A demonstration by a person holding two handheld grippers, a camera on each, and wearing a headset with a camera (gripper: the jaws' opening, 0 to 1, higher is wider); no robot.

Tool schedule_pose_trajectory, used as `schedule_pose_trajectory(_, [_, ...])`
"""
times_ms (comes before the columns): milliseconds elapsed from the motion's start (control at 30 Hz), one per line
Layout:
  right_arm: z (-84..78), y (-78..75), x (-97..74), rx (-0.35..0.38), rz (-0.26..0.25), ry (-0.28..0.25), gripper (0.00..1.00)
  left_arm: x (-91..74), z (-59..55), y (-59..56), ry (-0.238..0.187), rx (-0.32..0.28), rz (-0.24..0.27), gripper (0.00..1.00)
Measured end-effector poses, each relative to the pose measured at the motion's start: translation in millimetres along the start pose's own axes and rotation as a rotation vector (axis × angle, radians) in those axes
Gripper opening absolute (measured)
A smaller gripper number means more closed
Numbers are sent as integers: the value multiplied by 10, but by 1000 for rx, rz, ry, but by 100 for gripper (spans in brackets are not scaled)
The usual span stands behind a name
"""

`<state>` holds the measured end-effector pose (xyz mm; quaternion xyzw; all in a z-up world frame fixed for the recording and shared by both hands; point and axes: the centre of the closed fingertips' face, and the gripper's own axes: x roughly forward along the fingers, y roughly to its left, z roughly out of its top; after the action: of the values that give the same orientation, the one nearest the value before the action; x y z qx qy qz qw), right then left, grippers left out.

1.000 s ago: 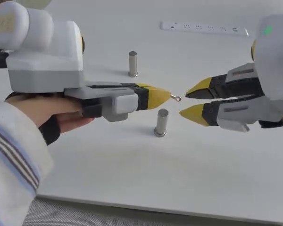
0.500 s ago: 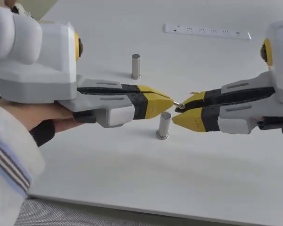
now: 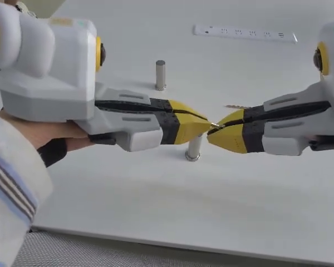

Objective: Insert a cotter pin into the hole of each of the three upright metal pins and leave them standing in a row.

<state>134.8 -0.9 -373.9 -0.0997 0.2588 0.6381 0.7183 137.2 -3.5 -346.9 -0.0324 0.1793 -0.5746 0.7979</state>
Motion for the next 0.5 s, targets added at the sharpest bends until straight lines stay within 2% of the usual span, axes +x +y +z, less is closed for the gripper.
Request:
schedule_pose_trajectory(267, [-40, 90, -22, -50, 28, 43, 0, 48, -89, -95, 67, 55, -27, 0])
schedule_pose_trajectory(433, [-80, 159, -9, -111, 43, 95, 1, 19, -141, -76, 103, 87, -52, 0])
schedule_pose_trajectory(500, [-83, 143, -7, -122, 47, 103, 0, 24, -163, -85, 120, 107, -60, 0])
